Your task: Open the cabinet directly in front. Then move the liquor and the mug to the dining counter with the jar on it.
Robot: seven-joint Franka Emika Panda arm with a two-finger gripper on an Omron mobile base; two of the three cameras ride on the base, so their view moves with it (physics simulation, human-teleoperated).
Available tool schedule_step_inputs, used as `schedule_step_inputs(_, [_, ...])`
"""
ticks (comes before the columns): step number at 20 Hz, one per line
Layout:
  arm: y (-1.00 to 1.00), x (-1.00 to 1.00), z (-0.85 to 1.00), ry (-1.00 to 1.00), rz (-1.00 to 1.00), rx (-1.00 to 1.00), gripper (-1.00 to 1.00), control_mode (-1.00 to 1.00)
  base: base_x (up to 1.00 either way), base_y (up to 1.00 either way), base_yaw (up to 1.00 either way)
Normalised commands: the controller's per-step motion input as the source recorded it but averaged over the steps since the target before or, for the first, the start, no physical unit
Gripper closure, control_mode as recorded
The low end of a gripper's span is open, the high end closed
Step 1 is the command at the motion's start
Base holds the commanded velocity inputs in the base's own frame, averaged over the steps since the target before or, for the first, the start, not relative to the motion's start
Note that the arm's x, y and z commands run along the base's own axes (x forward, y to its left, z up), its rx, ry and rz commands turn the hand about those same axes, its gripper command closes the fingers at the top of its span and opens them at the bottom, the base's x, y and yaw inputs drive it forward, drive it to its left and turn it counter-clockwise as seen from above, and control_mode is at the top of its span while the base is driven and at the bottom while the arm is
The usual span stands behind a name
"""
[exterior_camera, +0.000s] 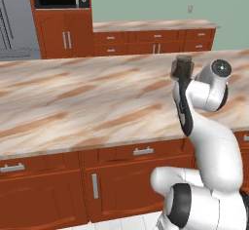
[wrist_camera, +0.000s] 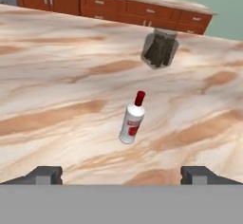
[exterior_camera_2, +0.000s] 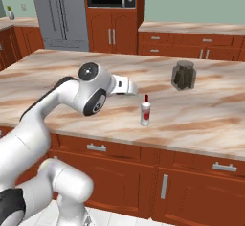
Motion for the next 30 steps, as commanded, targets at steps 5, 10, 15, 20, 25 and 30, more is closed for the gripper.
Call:
schedule_step_inputs(5, [0.67,-1.0,0.28,-0.04,0.24,0.02,-1.0,-1.0,0.0,0.0,0.0])
schedule_step_inputs(10, [0.13,-0.42,0.01,-0.24,0.07,0.0,-1.0,-1.0,0.0,0.0,0.0])
schedule_step_inputs(15, [0.0,-0.35,0.0,-0.26,0.01,0.0,-1.0,-1.0,0.0,0.0,0.0])
schedule_step_inputs(20, [0.0,-0.02,0.0,0.0,0.0,0.0,-1.0,1.0,-0.43,0.18,0.2])
schedule_step_inputs(25, [0.0,0.0,0.0,0.0,0.0,0.0,-1.0,1.0,-0.37,0.38,0.81])
schedule_step_inputs(30, [0.0,0.0,0.0,0.0,0.0,0.0,-1.0,1.0,-0.01,0.21,0.95])
